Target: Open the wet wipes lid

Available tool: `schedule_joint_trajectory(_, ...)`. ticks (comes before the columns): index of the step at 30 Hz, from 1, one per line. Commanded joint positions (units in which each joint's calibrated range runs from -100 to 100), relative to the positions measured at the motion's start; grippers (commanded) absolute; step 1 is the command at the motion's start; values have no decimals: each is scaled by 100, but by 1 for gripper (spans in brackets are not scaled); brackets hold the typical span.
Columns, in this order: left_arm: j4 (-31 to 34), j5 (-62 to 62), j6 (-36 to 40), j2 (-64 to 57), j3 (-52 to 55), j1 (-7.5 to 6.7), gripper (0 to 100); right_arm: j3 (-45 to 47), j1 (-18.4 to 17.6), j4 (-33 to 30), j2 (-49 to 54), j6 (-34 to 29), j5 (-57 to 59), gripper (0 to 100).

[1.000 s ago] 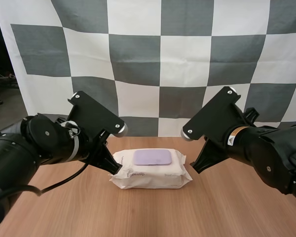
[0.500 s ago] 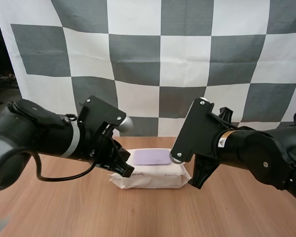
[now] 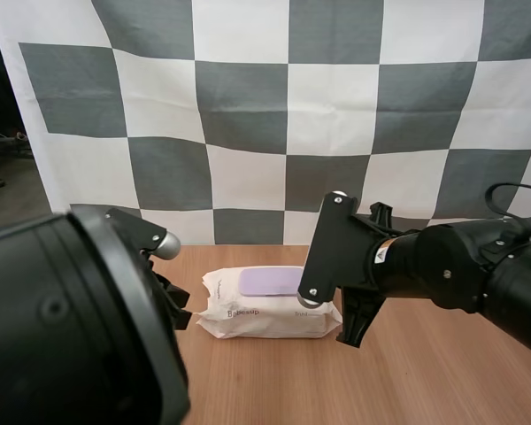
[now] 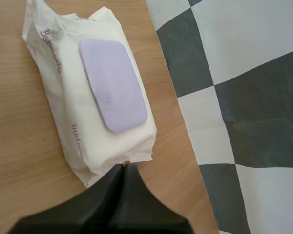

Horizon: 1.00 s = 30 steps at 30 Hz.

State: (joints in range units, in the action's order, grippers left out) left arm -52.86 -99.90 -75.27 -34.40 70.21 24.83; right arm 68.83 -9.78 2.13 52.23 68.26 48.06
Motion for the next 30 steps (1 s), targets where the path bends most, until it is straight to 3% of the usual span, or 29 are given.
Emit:
schedule_joint_trajectory(1,-160,-10,-817,552,-2,956,0,-1,-4,523,-262,66,-257,0)
schedule_joint_trajectory(5,-491,-10,-1212,753,253,474,0,-1,-186,812,-344,237,-308,0)
schedule_joint_trajectory(9,-1001,-10,-1507,852,558,294,4,-1,-343,880,-344,237,-326,0)
schedule_joint_trajectory(11,-1031,-10,-1631,913,593,279,19,-1,-376,892,-344,226,-310,0)
schedule_joint_trajectory(15,-1031,-10,-1619,1053,598,279,65,-1,-377,1260,-356,236,-310,34)
schedule_joint_trajectory(17,-1021,-10,-1599,1150,609,279,76,-1,-377,1466,-448,246,-310,45)
schedule_joint_trajectory(23,-1172,-10,-1812,1491,886,279,77,-1,-392,1779,-1012,402,-310,46)
schedule_joint_trajectory(30,-1355,-10,-1812,1884,886,269,77,-1,-658,1890,-1554,485,-905,46)
